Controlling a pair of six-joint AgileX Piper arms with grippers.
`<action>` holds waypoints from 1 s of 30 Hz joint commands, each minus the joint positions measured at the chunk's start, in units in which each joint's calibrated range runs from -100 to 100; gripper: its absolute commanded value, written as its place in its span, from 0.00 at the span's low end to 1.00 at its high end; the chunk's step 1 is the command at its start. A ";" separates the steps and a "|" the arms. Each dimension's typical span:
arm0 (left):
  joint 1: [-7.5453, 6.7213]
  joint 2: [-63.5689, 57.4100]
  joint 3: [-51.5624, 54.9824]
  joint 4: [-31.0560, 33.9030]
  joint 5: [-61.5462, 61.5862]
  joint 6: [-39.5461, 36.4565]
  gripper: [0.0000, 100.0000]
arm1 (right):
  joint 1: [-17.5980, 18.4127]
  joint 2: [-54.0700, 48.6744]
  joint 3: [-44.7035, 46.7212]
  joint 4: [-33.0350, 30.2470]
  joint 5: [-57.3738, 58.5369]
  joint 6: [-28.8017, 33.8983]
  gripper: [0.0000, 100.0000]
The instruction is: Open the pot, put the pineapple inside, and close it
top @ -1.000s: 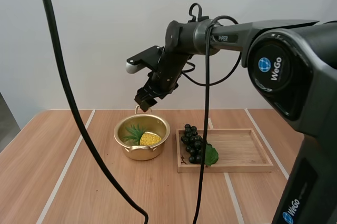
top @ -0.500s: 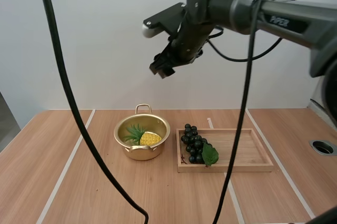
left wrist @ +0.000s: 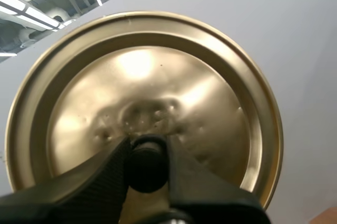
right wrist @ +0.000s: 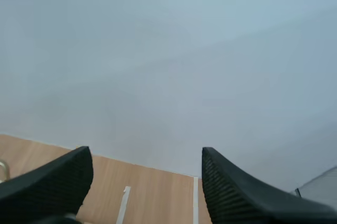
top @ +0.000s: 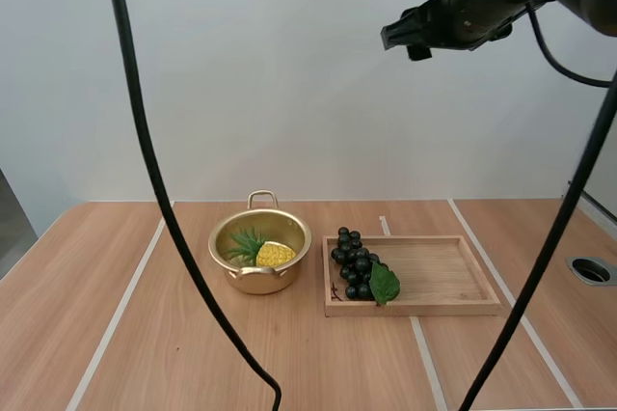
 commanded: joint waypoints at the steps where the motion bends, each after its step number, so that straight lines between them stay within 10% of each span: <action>1: 0.00 1.44 -0.19 -2.60 0.00 -1.02 0.00 | -1.90 -1.54 -0.32 -0.25 -0.91 3.18 0.40; 3: 0.00 2.65 -0.19 -3.25 0.00 -1.50 0.00 | -3.01 -1.84 0.10 -0.25 -0.91 4.88 0.00; 30: 0.00 6.34 45.47 -10.09 -17.44 3.41 0.00 | -4.47 -1.96 33.14 0.86 -35.09 6.17 0.00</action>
